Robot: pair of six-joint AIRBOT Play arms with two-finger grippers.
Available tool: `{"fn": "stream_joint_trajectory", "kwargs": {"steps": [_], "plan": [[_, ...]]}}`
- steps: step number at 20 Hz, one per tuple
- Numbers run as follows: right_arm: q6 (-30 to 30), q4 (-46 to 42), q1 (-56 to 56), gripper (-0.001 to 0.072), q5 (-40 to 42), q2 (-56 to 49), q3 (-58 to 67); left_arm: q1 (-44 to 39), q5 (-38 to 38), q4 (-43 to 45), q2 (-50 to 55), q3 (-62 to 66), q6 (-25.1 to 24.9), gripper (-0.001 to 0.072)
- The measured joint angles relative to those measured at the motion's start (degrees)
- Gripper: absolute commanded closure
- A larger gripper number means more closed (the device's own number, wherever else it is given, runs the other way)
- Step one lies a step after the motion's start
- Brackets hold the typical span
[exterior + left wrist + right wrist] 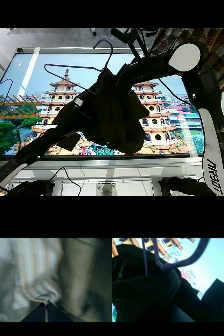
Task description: Fold the clothes and pants, and hang the long-sleeved shirts on hangers.
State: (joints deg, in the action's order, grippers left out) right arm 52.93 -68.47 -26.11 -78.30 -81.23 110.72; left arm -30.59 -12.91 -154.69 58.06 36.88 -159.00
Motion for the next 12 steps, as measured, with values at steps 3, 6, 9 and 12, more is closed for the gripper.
{"fn": "stream_joint_trajectory", "kwargs": {"steps": [3, 6, 9, 12], "plan": [[0.00, -3.32, 0.00, 0.0677, -1.25, 0.02, 0.00, 7.19, -1.20, 1.86, -3.67, 0.00, 0.02, 0.0683], [-0.68, -5.46, 0.00, 0.0677, -2.80, 0.46, -0.02, 16.72, -5.07, 4.33, -7.30, 0.00, 0.02, 0.0683], [-3.69, -6.05, 0.00, 0.0677, -4.44, 1.25, -0.02, 26.25, -8.96, 5.09, -10.75, 0.02, 0.02, 0.0683], [-9.42, -6.08, -0.04, 0.0677, -6.54, 1.60, -0.09, 32.85, -11.45, 5.35, -14.01, 0.22, -0.04, 0.0683]]}}
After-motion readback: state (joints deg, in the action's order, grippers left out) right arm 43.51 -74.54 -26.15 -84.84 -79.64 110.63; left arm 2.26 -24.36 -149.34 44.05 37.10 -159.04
